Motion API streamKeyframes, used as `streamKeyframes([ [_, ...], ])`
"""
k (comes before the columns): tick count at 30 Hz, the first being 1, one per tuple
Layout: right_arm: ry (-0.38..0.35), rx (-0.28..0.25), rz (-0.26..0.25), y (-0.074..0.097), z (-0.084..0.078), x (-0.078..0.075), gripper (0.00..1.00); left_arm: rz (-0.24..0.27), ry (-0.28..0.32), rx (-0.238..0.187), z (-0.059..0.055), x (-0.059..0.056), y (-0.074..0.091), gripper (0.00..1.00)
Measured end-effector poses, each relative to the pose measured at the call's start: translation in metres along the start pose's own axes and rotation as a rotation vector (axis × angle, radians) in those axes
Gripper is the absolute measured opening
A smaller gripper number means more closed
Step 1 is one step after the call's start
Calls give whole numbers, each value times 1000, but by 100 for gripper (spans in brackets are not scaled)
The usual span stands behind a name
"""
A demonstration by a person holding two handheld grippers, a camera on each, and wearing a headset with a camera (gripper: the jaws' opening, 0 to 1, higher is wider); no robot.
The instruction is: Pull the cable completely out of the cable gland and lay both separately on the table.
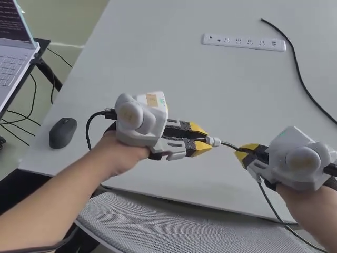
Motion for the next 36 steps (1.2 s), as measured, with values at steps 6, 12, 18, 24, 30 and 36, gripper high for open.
streamKeyframes([
  [6, -121, 44, -13, -3, -12, -7, 1, 6, 1, 0, -1, 2, 1, 15],
  [12, -234, 102, -18, -4, -26, -12, 1, 12, 2, 1, -1, 3, 2, 15],
  [18, -318, 137, -10, -1, -30, -8, 1, 14, 2, 3, -2, 3, 1, 15],
  [24, -310, 134, -3, -1, -30, -7, 1, 15, 2, 3, -1, 3, 1, 15],
  [30, -282, 122, 4, 0, -30, -6, 1, 16, 2, 4, -1, 3, 2, 15],
  [36, -170, 128, -4, 0, -29, -6, 2, 20, 0, 7, 2, 0, 3, 15],
])
Point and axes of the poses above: the centre of the closed fingertips' face, and the gripper's own axes: y roughly backward along the fingers, x roughly to its left, z roughly out of its top, the point moved 2 cm from there along y, roughly backward along the fingers, and after that the axes turned 5 degrees about -z, right-handed, at the moved point
